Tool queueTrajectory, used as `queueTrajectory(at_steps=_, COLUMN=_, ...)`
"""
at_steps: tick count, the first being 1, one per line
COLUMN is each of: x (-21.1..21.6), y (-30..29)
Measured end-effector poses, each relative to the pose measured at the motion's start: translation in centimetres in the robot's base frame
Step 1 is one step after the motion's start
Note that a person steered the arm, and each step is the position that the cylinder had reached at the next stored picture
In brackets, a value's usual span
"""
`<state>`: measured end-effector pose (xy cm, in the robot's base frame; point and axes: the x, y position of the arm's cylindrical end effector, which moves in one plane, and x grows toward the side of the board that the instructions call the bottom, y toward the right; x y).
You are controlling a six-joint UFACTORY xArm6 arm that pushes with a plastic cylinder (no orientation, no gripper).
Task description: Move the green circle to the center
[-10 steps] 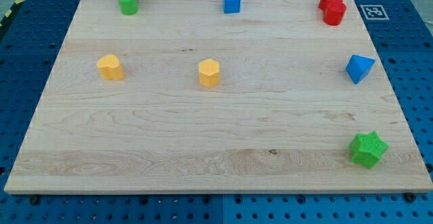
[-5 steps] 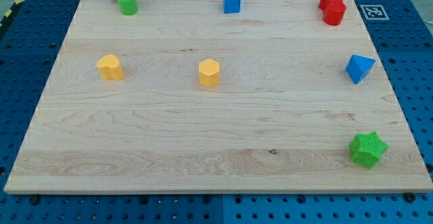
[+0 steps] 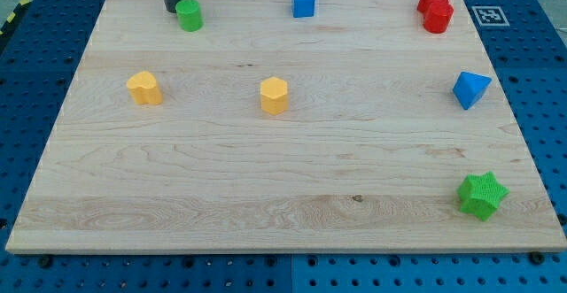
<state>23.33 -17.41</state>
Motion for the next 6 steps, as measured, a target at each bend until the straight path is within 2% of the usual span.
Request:
queueTrajectory(at_steps=2, x=2.5, y=2.6)
queueTrajectory(at_steps=6, x=11.7, y=9.1)
